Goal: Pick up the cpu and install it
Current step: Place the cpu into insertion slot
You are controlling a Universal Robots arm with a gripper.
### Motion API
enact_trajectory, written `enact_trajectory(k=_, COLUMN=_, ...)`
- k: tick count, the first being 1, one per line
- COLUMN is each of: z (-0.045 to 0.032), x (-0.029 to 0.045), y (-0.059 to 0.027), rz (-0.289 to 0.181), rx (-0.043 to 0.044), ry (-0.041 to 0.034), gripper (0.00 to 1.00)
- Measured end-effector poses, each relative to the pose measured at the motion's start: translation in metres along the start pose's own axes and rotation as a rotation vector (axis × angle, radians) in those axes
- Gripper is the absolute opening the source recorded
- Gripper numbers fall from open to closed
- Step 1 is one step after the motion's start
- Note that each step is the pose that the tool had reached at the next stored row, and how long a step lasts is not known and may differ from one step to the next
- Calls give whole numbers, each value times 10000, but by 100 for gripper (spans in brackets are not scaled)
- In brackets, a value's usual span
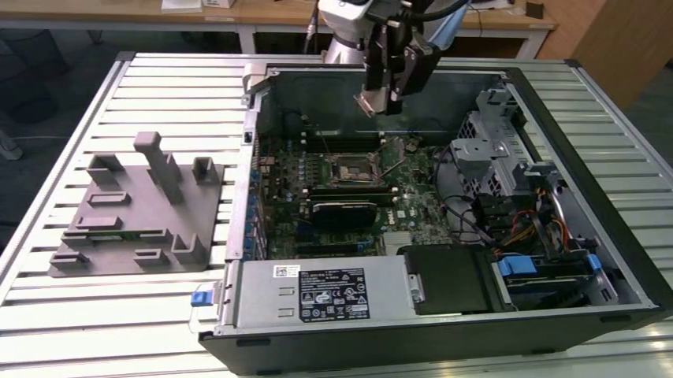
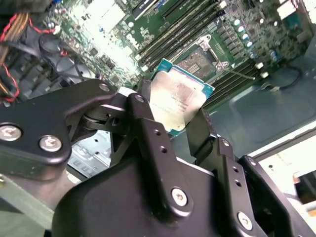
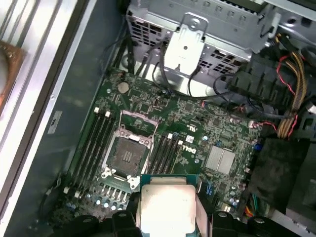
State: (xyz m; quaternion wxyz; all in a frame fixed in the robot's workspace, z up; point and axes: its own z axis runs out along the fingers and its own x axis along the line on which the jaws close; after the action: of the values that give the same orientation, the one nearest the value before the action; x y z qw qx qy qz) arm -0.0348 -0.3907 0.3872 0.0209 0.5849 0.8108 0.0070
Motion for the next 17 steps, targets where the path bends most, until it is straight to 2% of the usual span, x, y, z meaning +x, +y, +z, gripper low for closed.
enact_trajectory(k=17, z=107, x=4, y=-4, rz=2920, rx=74, ry=-105, gripper=53)
